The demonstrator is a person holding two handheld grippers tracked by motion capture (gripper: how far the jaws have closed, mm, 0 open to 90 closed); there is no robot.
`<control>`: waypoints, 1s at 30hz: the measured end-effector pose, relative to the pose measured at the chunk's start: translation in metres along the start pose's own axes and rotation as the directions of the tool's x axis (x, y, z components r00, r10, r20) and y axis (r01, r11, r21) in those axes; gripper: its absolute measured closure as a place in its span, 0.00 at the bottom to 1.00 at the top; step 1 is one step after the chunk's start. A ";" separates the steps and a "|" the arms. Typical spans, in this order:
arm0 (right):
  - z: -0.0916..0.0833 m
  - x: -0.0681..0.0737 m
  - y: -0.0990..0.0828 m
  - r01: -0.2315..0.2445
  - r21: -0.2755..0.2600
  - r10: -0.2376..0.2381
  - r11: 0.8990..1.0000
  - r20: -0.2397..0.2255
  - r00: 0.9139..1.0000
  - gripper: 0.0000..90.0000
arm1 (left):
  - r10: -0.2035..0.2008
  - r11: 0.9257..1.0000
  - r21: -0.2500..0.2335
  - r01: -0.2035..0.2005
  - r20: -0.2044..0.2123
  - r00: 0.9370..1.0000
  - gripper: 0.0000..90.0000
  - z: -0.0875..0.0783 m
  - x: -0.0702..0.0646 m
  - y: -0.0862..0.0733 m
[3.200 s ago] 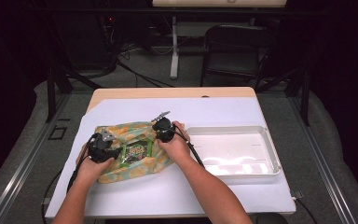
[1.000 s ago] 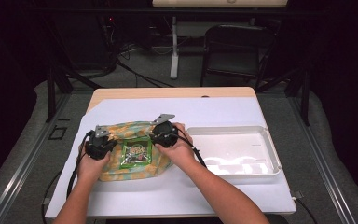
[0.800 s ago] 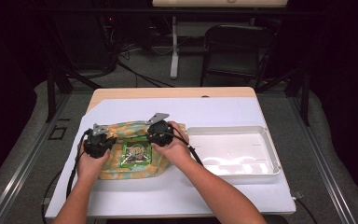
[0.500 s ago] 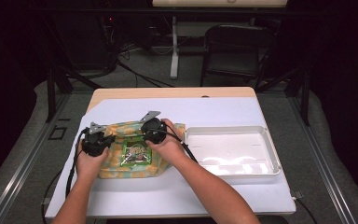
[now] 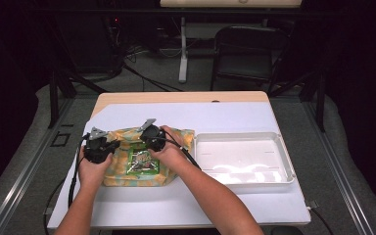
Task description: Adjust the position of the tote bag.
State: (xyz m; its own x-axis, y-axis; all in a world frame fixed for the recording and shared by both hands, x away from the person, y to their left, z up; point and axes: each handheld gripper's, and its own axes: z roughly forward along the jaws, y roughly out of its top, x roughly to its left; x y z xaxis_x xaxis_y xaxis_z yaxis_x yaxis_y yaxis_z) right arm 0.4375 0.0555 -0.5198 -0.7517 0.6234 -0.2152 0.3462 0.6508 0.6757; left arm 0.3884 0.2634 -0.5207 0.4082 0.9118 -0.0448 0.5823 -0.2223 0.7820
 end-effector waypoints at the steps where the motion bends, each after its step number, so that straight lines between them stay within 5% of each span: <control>1: 0.002 0.000 -0.001 0.011 0.004 -0.011 1.000 0.012 1.000 0.75 | 0.003 1.000 -0.001 -0.003 0.000 1.000 1.00 0.000 0.000 0.000; 10: 0.013 -0.002 -0.004 0.040 0.027 -0.041 0.999 0.035 0.999 0.67 | 0.004 1.000 -0.009 -0.004 -0.004 1.000 1.00 -0.002 -0.001 0.000; 15: 0.011 -0.001 -0.004 0.053 0.032 -0.054 0.998 0.010 0.999 0.62 | 0.000 1.000 -0.014 0.000 -0.010 1.000 1.00 -0.002 0.000 0.000; 30: 0.012 0.004 -0.004 0.076 0.032 -0.077 0.997 0.033 0.996 0.61 | -0.014 1.000 -0.028 0.014 -0.005 1.000 1.00 -0.004 0.002 0.000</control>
State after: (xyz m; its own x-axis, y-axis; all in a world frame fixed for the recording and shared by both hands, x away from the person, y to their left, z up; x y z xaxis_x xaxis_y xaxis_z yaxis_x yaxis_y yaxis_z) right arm 0.4404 0.0605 -0.5320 -0.7574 0.5850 -0.2899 0.3055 0.7101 0.6344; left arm 0.3868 0.2662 -0.5181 0.3964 0.9166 -0.0526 0.5679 -0.1998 0.7985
